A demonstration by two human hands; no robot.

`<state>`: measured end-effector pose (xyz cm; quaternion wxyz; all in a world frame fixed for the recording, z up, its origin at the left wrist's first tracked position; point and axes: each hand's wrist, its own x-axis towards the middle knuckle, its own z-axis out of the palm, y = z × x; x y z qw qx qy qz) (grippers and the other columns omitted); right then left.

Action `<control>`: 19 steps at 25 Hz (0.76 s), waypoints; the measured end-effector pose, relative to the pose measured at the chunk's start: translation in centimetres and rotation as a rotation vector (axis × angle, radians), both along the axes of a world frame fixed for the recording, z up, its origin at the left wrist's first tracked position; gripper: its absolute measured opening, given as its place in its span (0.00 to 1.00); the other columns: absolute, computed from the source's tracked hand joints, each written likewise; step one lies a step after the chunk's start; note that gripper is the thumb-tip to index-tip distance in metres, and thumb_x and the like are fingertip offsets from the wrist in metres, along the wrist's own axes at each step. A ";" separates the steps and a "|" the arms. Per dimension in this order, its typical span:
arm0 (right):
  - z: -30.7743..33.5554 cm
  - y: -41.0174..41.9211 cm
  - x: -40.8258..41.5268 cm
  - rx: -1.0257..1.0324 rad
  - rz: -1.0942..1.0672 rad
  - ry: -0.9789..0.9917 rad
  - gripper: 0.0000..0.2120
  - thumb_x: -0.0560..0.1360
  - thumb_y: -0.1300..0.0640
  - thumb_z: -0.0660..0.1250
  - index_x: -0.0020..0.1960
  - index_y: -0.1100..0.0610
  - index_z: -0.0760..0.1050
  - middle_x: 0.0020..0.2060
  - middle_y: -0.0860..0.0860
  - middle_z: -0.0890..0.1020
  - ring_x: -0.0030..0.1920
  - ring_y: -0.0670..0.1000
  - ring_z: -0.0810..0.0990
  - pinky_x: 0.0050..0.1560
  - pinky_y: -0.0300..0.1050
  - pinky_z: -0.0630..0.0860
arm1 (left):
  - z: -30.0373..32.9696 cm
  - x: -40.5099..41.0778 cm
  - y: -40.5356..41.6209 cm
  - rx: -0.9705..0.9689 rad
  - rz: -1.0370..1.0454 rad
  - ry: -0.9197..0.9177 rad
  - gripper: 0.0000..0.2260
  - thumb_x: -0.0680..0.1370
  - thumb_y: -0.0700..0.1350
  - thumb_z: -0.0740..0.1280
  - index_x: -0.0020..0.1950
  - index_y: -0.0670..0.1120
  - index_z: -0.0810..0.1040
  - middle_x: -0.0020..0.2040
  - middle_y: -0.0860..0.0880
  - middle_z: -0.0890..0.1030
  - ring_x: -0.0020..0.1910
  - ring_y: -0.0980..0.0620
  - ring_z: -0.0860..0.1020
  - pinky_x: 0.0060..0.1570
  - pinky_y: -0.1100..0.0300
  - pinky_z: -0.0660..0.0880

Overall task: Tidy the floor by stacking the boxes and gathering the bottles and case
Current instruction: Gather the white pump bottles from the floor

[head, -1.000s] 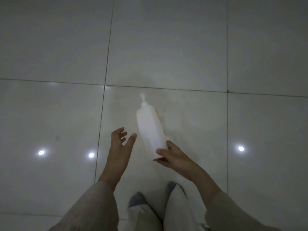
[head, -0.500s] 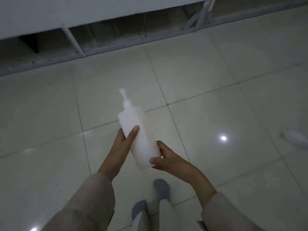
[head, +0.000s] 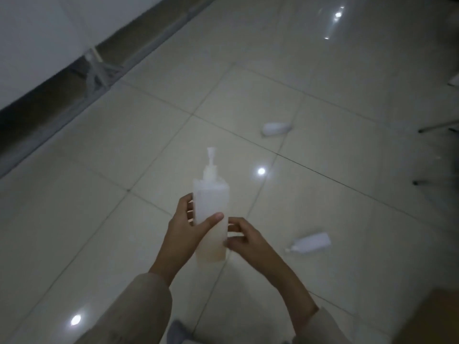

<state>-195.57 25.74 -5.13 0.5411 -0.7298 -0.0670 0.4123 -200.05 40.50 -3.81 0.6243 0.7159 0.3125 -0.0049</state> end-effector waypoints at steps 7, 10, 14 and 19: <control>5.1 -24.1 -0.8 0.068 -0.613 -0.186 0.19 0.75 0.58 0.65 0.64 0.48 0.69 0.60 0.44 0.75 0.59 0.44 0.75 0.55 0.35 0.73 | 0.5 2.4 -23.8 0.122 -0.459 -0.054 0.33 0.64 0.53 0.76 0.65 0.56 0.66 0.59 0.56 0.73 0.55 0.55 0.73 0.51 0.61 0.72; 7.0 -33.3 -3.3 0.015 -0.745 -0.231 0.15 0.75 0.58 0.66 0.61 0.52 0.72 0.58 0.46 0.77 0.57 0.46 0.77 0.52 0.33 0.75 | 1.4 1.2 -33.4 0.111 -0.644 -0.079 0.34 0.61 0.54 0.76 0.63 0.59 0.64 0.56 0.61 0.70 0.55 0.60 0.71 0.49 0.68 0.69; 7.4 -44.1 -6.6 -0.065 -0.960 -0.280 0.04 0.74 0.57 0.66 0.48 0.50 0.76 0.47 0.47 0.79 0.41 0.40 0.77 0.40 0.29 0.73 | 1.4 0.5 -44.8 0.144 -0.871 -0.095 0.32 0.65 0.45 0.77 0.63 0.56 0.64 0.58 0.55 0.68 0.56 0.58 0.69 0.49 0.73 0.67; 5.1 -53.4 -11.3 -0.165 -1.168 -0.310 0.10 0.74 0.58 0.66 0.38 0.46 0.72 0.42 0.47 0.76 0.38 0.37 0.76 0.38 0.32 0.72 | -1.0 -1.2 -55.8 0.179 -1.154 -0.092 0.29 0.65 0.42 0.77 0.60 0.54 0.66 0.59 0.50 0.71 0.58 0.53 0.71 0.47 0.72 0.67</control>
